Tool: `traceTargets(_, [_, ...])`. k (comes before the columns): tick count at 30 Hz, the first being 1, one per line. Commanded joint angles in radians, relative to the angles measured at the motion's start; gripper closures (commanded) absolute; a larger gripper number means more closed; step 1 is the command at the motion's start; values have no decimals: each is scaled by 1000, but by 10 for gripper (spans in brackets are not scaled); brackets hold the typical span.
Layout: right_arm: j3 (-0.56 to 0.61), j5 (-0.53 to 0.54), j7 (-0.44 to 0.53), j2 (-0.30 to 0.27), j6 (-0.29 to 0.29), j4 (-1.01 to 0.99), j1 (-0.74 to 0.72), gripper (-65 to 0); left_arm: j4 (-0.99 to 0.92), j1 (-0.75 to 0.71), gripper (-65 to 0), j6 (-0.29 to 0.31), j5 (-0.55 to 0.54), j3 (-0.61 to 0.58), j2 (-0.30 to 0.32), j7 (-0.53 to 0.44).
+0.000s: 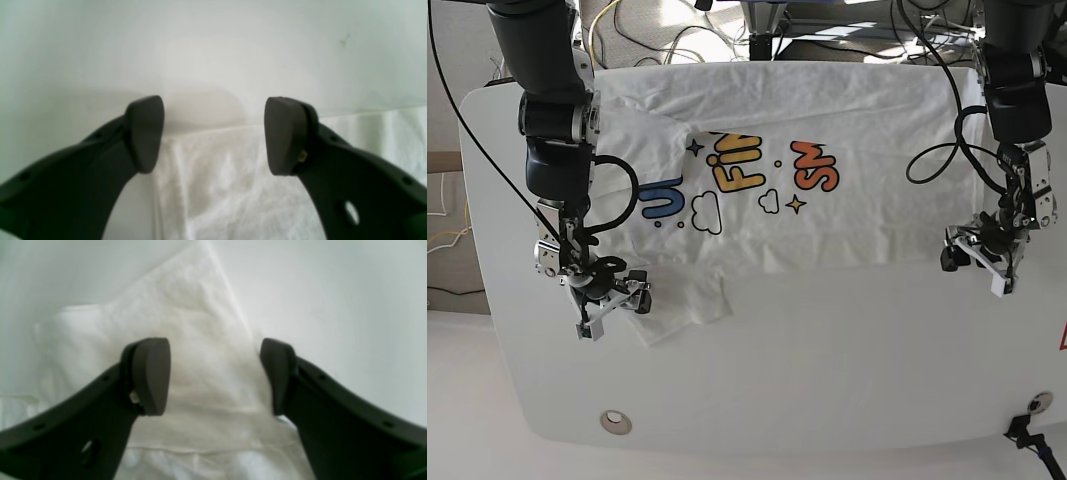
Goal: Fold the T-shirt properly
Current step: 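Release and move both grippers to the shirt's hem corners, then grasp the hem corners with both grippers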
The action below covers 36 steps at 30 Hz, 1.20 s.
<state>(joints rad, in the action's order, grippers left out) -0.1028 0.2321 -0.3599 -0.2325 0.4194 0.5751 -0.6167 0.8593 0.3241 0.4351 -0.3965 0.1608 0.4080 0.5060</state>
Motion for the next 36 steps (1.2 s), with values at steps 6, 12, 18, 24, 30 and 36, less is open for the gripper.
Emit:
traceTargets(6, [2,6,2,23,5,16,-48,-407,18,-9,-442,3,-8,3,18,-7])
traceTargets(12, [2,6,20,46,5,15,-62,-406,19,-29,-442,3,-8,3,18,-7])
traceTargets(18, [2,6,52,48,-30,12,-62,-341,108,-67,-442,3,-8,3,19,-7])
traceTargets(24, [2,6,52,48,-30,12,-62,-38,114,-73,-442,3,-8,3,39,-7])
traceTargets(30, [2,6,52,48,-30,12,-62,-1,114,-73,-442,3,-8,3,56,-7])
traceTargets(36, [2,6,52,48,-30,12,-61,-1,107,-73,-442,3,-6,3,61,-5])
